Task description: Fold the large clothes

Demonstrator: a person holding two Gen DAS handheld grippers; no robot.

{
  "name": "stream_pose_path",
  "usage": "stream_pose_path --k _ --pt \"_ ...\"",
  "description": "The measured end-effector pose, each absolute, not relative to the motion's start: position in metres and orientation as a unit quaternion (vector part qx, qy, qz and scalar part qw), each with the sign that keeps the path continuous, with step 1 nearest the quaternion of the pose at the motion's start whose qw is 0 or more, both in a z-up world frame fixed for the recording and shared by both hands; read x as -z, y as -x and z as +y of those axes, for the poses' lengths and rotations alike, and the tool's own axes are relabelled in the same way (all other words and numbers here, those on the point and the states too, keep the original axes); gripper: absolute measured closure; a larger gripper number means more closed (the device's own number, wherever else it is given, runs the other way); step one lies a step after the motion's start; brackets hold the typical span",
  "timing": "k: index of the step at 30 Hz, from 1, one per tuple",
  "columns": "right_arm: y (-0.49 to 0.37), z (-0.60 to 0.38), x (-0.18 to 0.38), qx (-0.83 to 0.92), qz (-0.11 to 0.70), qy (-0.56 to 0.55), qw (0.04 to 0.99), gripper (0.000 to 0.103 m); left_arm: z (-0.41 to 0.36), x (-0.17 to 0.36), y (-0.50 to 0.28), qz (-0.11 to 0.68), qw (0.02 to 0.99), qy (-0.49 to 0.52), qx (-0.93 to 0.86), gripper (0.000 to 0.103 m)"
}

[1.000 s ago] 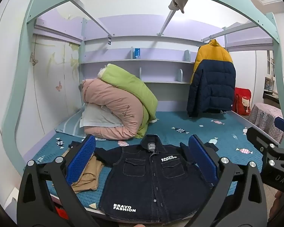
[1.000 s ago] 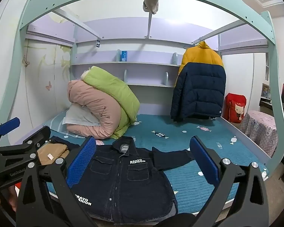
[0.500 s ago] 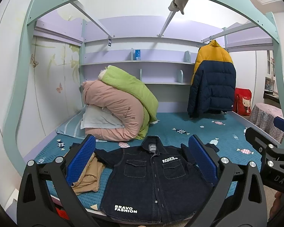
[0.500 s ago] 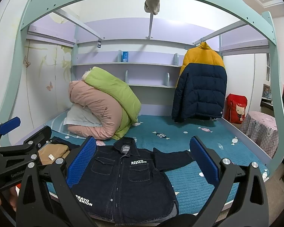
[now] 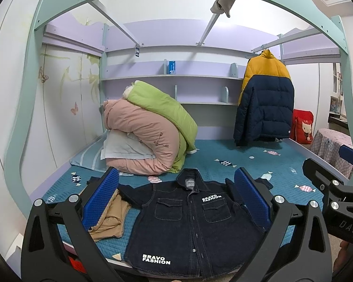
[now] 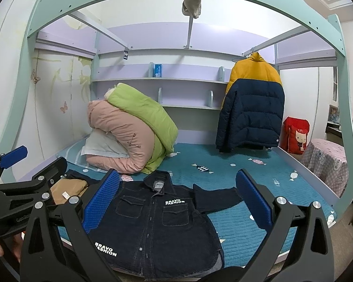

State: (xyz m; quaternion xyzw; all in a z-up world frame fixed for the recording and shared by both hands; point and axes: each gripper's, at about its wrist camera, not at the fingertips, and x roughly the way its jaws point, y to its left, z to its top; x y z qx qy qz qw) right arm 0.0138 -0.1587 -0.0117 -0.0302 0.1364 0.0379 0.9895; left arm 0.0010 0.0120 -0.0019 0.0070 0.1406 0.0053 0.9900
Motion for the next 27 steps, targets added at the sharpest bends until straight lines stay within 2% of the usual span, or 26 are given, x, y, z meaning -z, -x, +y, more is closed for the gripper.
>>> stream_pose_path --k 27 --pt "-0.0121 -0.1575 0.0119 -0.038 0.128 0.03 0.991 0.007 0.0146 -0.0013 -0.0031 0.138 0.99 -0.01 -0.007 0.005"
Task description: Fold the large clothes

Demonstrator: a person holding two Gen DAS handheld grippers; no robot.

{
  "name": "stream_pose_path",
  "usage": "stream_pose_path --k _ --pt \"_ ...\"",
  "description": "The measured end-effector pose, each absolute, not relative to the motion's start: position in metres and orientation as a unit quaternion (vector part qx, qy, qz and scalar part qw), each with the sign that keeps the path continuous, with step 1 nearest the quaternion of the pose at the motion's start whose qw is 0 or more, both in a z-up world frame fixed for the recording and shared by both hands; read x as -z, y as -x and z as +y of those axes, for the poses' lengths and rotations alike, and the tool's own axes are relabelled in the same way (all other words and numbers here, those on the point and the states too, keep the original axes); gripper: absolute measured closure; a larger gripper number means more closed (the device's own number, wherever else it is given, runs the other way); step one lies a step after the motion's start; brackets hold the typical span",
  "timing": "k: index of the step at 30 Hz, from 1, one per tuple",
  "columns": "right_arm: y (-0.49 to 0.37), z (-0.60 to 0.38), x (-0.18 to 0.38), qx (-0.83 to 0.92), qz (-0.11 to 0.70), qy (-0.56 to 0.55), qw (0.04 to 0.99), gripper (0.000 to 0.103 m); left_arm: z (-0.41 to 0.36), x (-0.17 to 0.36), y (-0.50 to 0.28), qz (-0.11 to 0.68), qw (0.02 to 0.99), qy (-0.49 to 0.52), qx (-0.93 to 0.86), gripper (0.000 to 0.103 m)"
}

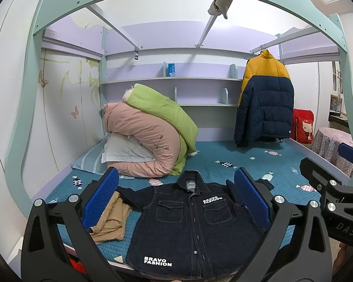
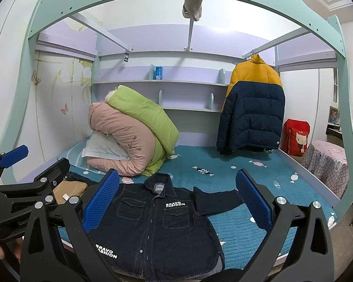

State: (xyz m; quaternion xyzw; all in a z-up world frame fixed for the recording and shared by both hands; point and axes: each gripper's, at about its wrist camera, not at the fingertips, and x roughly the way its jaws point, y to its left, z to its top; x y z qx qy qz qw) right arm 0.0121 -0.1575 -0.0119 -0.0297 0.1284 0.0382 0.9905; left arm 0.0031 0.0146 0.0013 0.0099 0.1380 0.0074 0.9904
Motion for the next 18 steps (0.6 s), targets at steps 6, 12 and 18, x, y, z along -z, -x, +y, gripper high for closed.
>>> stream_pose_path --k 6,12,18 --pt "-0.0123 -0.1578 0.0103 -0.039 0.127 0.027 0.991 0.007 0.0136 -0.006 -0.0018 0.134 0.991 -0.011 -0.01 0.005" --pt "-0.0119 -0.1574 0.0104 -0.038 0.127 0.027 0.991 0.007 0.0085 -0.0097 -0.0006 0.133 0.991 -0.015 -0.011 0.005" --pt "-0.0119 -0.1574 0.0105 -0.039 0.128 0.027 0.991 0.007 0.0083 -0.0102 -0.0013 0.133 0.991 -0.016 -0.012 0.005"
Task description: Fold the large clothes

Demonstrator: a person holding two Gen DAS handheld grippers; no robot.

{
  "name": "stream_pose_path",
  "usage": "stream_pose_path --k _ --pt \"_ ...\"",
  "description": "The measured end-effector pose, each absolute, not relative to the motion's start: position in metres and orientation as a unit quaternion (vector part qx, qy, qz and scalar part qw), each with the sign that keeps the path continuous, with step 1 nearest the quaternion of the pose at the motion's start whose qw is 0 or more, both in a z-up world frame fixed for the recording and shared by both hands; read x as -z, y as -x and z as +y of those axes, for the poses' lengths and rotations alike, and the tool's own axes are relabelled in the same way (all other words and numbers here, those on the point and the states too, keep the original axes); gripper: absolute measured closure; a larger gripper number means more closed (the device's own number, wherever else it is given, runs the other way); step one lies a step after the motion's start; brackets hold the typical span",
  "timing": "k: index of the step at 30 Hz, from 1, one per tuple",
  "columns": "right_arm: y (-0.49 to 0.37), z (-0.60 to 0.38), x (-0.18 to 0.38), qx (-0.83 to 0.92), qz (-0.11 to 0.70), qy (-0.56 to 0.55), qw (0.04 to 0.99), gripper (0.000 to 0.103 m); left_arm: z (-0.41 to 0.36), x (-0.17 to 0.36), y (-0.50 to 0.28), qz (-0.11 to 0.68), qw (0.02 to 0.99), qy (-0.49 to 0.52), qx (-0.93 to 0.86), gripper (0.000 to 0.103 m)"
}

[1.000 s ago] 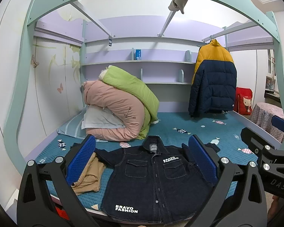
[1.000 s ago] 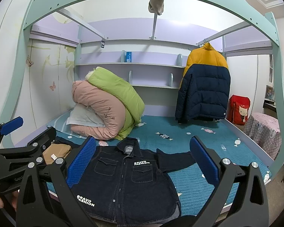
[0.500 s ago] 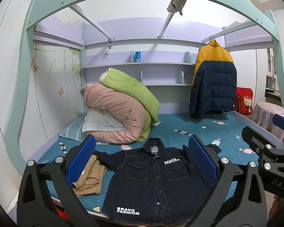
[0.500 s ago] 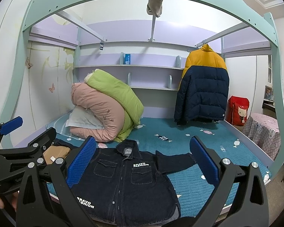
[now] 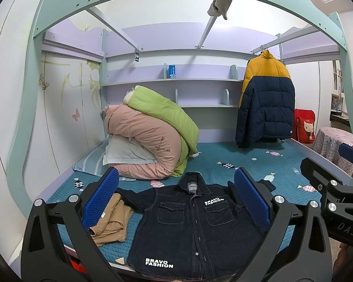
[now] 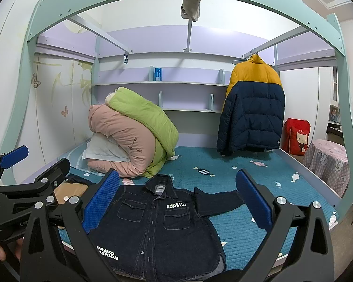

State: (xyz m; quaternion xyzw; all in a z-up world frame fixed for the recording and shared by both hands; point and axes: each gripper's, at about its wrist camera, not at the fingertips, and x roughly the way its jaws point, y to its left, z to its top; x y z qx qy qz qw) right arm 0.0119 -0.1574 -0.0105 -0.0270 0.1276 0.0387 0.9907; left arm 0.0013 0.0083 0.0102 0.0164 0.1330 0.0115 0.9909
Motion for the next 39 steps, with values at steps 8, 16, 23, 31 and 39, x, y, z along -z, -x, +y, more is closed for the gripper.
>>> stream_pose_path --k 8,16,23,31,39 --pt "-0.0113 -0.1577 0.01 -0.039 0.128 0.026 0.991 0.007 0.007 -0.0084 -0.0023 0.135 0.991 -0.016 -0.012 0.005" --pt "-0.0113 -0.1579 0.0094 -0.039 0.128 0.025 0.991 0.007 0.0063 -0.0067 -0.0021 0.134 0.991 -0.017 -0.012 0.005" --pt "-0.0113 -0.1579 0.0101 -0.039 0.129 0.025 0.991 0.007 0.0063 -0.0066 -0.002 0.135 0.991 -0.017 -0.012 0.005" --pt "-0.0121 -0.1587 0.01 -0.039 0.129 0.023 0.991 0.007 0.0058 -0.0056 -0.0026 0.135 0.991 -0.019 -0.012 0.005" --pt "-0.012 -0.1592 0.0106 -0.04 0.13 0.023 0.99 0.007 0.0059 -0.0053 -0.0027 0.135 0.991 -0.018 -0.012 0.005"
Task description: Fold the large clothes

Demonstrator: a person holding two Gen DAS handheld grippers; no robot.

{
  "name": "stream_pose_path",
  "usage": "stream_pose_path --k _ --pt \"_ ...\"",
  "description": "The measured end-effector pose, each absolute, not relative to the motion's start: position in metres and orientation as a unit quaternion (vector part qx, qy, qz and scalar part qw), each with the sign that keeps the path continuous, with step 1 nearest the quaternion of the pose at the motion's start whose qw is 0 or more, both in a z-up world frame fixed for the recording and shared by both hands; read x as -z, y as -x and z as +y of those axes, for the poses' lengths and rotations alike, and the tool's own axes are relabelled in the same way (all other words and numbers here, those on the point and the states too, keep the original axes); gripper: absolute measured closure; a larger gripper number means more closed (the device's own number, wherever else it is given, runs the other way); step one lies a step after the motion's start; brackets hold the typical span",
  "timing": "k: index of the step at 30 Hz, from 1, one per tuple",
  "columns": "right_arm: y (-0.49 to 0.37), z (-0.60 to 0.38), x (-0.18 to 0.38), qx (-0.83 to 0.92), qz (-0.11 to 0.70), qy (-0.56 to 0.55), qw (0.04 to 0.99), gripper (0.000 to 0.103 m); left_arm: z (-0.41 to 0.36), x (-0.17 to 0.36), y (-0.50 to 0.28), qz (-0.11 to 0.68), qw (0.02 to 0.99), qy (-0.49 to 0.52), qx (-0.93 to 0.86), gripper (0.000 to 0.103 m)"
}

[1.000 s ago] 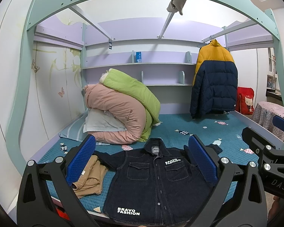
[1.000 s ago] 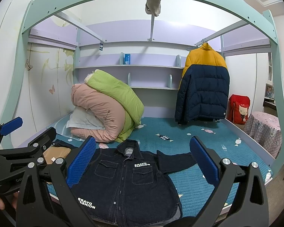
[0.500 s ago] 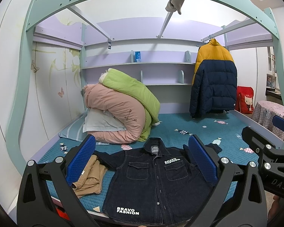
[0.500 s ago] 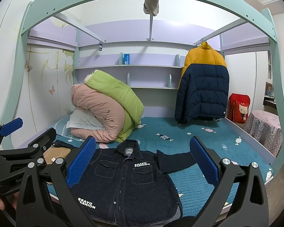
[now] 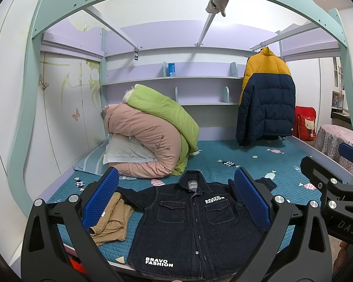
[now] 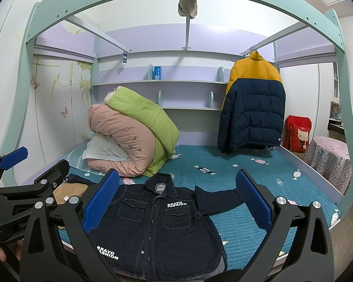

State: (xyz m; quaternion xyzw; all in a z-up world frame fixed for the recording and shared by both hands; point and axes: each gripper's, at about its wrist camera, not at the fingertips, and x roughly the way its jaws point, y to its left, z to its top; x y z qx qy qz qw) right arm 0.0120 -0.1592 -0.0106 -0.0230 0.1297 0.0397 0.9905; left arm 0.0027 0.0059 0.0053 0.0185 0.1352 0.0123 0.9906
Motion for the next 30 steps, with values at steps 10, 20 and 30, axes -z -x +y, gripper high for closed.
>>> stream_pose_path --k 10,20,30 --pt "-0.023 -0.153 0.014 -0.039 0.139 0.024 0.989 0.007 0.008 0.005 -0.009 0.144 0.989 -0.02 -0.01 0.005" --pt "-0.061 -0.143 0.034 -0.035 0.177 0.018 0.983 0.007 0.016 0.025 -0.05 0.179 0.984 -0.015 0.0 0.005" --pt "-0.134 -0.134 0.077 -0.041 0.244 0.026 0.969 0.007 0.026 0.069 -0.126 0.253 0.967 -0.006 -0.009 0.005"
